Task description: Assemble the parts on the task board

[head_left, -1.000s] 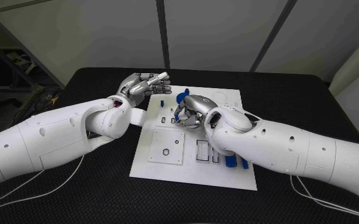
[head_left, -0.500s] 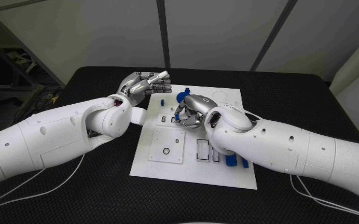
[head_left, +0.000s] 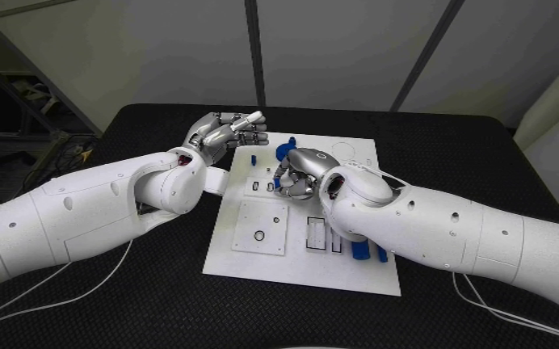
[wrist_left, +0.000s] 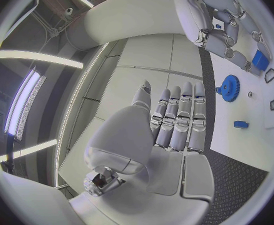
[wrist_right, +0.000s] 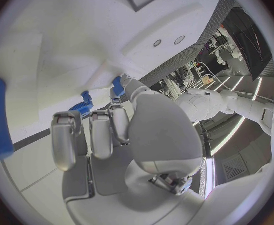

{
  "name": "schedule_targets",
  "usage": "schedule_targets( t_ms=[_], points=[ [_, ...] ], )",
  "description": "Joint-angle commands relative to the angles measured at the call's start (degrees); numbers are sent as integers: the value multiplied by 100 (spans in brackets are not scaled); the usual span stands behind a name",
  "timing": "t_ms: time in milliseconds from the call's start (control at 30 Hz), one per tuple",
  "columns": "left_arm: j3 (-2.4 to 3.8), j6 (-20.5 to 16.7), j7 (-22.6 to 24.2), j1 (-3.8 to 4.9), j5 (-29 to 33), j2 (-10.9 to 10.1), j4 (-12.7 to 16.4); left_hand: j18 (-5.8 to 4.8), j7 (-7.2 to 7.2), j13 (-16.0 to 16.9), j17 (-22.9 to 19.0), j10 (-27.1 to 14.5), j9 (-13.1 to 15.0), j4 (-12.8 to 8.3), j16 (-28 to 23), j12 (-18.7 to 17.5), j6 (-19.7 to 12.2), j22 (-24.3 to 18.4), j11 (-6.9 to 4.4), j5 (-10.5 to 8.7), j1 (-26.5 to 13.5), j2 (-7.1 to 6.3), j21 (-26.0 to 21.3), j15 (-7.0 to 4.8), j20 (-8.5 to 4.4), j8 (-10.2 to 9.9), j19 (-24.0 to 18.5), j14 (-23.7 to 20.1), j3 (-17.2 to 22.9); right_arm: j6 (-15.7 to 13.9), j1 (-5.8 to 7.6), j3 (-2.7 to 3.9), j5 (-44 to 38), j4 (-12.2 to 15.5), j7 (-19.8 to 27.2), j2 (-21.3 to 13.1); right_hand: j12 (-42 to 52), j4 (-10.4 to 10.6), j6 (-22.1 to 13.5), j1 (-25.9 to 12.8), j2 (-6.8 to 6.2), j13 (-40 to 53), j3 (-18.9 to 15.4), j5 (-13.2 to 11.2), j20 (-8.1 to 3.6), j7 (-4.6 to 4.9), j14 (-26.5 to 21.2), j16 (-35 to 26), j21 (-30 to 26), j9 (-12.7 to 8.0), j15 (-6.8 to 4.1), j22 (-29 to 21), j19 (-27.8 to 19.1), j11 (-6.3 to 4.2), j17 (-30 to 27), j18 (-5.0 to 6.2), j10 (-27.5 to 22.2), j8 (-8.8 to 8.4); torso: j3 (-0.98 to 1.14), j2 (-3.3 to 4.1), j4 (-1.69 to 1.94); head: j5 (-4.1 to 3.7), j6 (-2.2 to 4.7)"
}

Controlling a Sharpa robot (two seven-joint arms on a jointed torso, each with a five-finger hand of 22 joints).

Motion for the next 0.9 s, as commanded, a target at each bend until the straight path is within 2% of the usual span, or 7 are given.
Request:
schedule_targets(
  t_ms=[33, 300, 567, 900],
  points=[
    [5, 70, 32, 9, 6, 2, 7, -32, 3, 1, -9, 22, 2, -36, -21, -20, 23, -9, 6, -22, -23, 46, -23, -3, 2, -33, -27, -52, -5, 209, -8, -15, -58, 4, -78, -3, -39, -18, -24, -32, -51, 441, -14, 32, 25, 38, 404, -26, 37, -10, 31, 1509, 594, 25, 572, -42, -33, -34, 1, 4, -2, 5, -10],
    [5, 69, 31, 9, 6, -3, 7, -32, 3, 1, -9, 22, 2, -36, -21, -20, 23, -9, 6, -22, -23, 46, -23, -3, 2, -33, -27, -52, -5, 197, -8, -15, -81, 18, -100, -10, -76, -25, -108, -101, -112, 420, -35, 37, 39, 63, 400, -39, 37, -26, 46, 1509, 594, 46, 555, -42, -51, -62, 1, 3, -4, 4, -18],
    [5, 69, 22, 9, 6, 0, 5, -31, 9, 0, -9, 20, 2, -40, -27, -27, 22, -13, 10, -24, -33, 43, -26, -1, 4, -39, -30, -51, -20, 125, -8, -15, -86, 25, -69, -2, -102, -12, -226, -205, -205, 407, -64, 152, 60, 92, 399, -45, 37, -50, 67, 1509, 594, 71, 550, -42, -67, -64, 2, 3, -3, 6, -21],
    [5, 66, 12, 9, 6, -10, 13, -31, 9, 0, -9, 20, 2, -40, -27, -27, 22, -13, 10, -24, -33, 43, -26, -1, 4, -39, -30, -51, -20, 49, -8, -15, -100, 11, -49, 1, -229, -13, -492, -282, -348, 328, -97, 177, 89, 140, 393, -64, 37, -101, 98, 1509, 594, 111, 528, -42, -125, -72, 0, 4, -8, -28, -20]
  ],
)
